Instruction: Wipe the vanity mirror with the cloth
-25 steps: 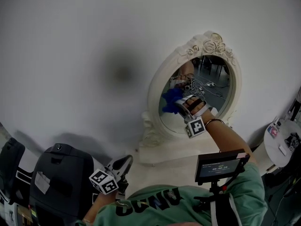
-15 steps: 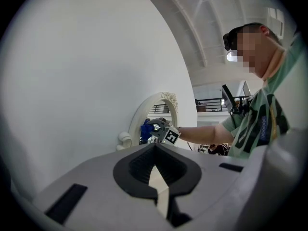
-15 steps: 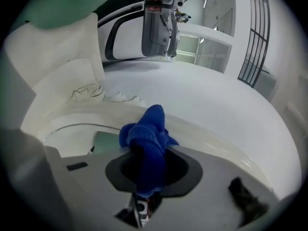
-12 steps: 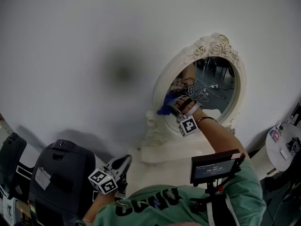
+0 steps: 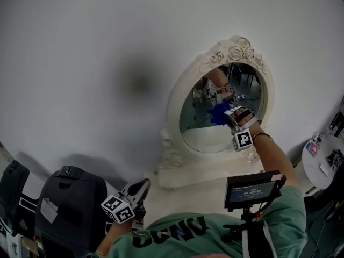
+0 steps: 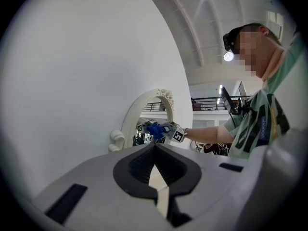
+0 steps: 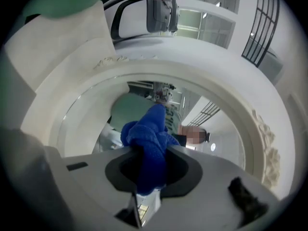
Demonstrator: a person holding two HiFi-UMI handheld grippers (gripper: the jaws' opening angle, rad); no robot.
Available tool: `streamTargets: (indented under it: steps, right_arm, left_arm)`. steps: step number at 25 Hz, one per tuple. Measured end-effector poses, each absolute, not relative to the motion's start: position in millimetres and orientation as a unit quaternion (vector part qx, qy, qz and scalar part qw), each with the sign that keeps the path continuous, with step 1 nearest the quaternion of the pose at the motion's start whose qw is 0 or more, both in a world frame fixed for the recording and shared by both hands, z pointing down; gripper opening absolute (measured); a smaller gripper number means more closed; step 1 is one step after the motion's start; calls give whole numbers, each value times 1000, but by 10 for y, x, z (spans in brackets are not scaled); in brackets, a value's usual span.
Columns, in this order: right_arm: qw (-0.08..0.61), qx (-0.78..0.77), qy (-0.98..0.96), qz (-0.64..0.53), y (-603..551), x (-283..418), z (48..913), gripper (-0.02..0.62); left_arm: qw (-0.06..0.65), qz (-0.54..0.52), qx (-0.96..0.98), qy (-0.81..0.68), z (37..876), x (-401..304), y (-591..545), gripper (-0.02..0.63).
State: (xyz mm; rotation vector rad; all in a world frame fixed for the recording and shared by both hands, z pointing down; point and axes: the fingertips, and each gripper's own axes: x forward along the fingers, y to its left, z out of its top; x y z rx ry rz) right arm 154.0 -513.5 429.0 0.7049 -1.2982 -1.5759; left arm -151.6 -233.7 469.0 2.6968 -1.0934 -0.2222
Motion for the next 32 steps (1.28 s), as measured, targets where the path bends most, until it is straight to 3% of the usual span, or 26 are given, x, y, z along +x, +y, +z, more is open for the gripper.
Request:
streamTargets:
  steps: [9, 17, 20, 26, 32]
  right_arm:
    - [639, 391, -440, -495, -5358, 3676, 4248, 71]
    - [636, 421, -432, -481, -5477, 3721, 4296, 71]
    - [590, 404, -463, -523, -5343, 3148, 4198, 71]
    - [436, 301, -540, -654, -4883, 1001, 4233, 71]
    - [388, 203, -581, -686, -4654, -303, 4789, 71]
  left_arm:
    - [114, -71, 921, -367, 4689, -1415, -2359, 6]
    - [111, -74, 918, -372, 4680, -1448, -2343, 6]
    - [112, -73, 918, -374, 4682, -1478, -2339, 6]
    - [109, -77, 918, -373, 4651, -1466, -2355, 6]
    - [109, -77, 915, -381, 4652, -1547, -2314, 6]
